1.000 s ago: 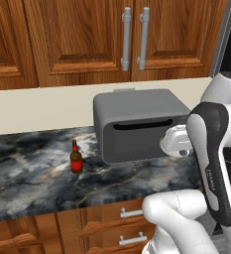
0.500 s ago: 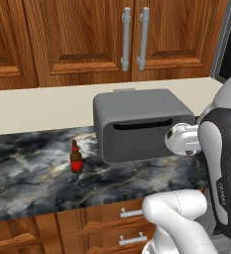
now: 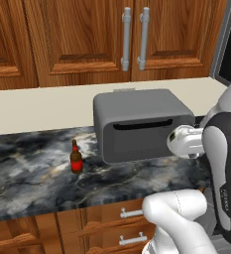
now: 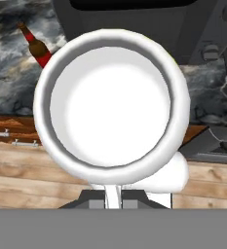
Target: Pick the mug from the counter and place it inside the microwave. Then close the microwave.
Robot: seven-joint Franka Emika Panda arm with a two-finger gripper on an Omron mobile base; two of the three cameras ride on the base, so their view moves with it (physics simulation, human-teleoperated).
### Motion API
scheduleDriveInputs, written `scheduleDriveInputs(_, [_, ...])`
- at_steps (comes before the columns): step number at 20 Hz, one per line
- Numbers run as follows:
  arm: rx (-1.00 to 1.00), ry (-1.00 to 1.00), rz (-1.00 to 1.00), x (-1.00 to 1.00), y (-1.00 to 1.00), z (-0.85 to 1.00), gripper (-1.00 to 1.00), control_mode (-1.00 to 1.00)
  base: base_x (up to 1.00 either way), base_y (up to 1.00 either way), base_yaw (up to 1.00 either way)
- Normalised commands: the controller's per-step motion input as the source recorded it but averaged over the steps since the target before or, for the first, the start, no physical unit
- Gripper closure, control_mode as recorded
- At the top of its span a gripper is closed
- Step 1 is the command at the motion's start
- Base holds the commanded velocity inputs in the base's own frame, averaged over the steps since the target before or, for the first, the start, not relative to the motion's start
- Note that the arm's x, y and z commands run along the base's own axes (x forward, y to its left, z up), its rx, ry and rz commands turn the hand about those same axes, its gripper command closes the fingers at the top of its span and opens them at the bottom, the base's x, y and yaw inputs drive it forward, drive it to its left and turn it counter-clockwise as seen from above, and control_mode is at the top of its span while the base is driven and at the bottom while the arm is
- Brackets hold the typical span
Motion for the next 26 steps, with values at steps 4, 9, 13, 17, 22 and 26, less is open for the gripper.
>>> scheduleDriveInputs(4, [0.0, -0.05, -0.07, -0.64, 0.0, 0.0, 1.0, -1.0, 0.0, 0.0, 0.0])
scheduleDriveInputs(9, [0.0, 0.0, -0.02, 0.02, 0.0, 0.0, 1.0, -1.0, 0.0, 0.0, 0.0])
scheduleDriveInputs(13, [0.0, 0.01, -0.01, 0.45, 0.0, 0.0, 1.0, -1.0, 0.0, 0.0, 0.0])
scheduleDriveInputs(17, [0.0, 0.01, 0.0, 0.36, 0.0, 0.0, 1.0, -1.0, 0.0, 0.0, 0.0])
scheduleDriveInputs(22, [0.0, 0.0, 0.0, 0.0, 0.0, 0.0, 1.0, -1.0, 0.0, 0.0, 0.0])
scheduleDriveInputs(26, [0.0, 0.0, 0.0, 0.0, 0.0, 0.0, 1.0, -1.0, 0.0, 0.0, 0.0])
